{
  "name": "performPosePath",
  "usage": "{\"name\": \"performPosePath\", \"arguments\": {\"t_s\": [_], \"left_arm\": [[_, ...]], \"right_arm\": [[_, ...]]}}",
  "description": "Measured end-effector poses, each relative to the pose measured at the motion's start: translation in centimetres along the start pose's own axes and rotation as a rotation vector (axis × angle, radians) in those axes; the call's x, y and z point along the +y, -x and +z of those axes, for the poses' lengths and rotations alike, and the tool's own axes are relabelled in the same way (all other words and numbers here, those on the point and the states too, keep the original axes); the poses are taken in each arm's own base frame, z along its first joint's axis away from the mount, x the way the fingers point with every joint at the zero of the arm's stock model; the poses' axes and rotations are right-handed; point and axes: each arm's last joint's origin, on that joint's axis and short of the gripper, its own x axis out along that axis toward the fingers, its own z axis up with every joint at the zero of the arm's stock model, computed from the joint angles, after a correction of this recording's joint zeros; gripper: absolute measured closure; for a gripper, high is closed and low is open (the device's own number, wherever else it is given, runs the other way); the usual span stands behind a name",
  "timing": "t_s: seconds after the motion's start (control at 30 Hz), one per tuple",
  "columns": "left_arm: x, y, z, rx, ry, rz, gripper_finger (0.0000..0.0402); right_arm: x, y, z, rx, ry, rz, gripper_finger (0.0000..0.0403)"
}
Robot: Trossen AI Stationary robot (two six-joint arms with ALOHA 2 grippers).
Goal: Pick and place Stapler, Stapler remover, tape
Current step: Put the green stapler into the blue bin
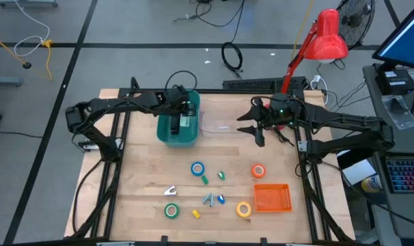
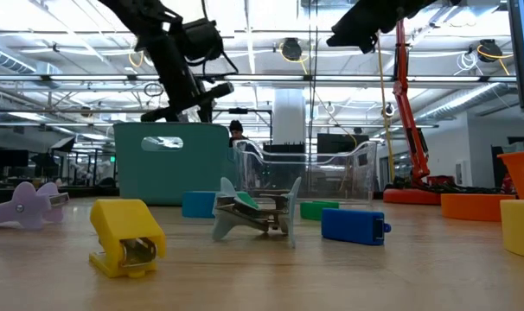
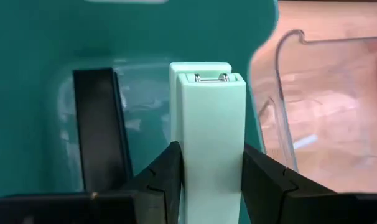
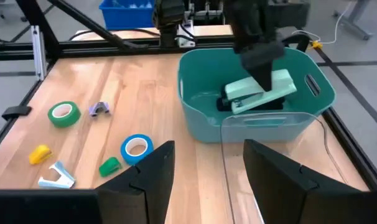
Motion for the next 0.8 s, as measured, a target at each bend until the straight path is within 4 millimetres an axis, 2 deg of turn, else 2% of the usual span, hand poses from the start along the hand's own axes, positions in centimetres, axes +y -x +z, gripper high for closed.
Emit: {"name": "performPosePath", "arguments": {"t_s": [0.23,0.4,0.57,0.8], "left_arm": [[-1.3,-2.0,1.9,0.115,-0.039,0.164,0.0274],[-2.1,-3.3,2.5,0.178,-0.016,0.148,0.0274],[-1.5,-4.0,2.5,0.227,0.024,0.191,0.0274],[-0.6,-4.0,3.1,0.225,0.073,0.238,0.0274]], "right_arm": [[0.0,0.0,0.0,0.0,0.004,0.001,0.0218],[0.0,0.0,-0.2,0.024,0.0,0.004,0.0223],[0.0,0.0,-0.4,0.036,-0.004,0.004,0.0223],[0.1,0.0,-0.6,0.06,0.014,0.007,0.0223]]}}
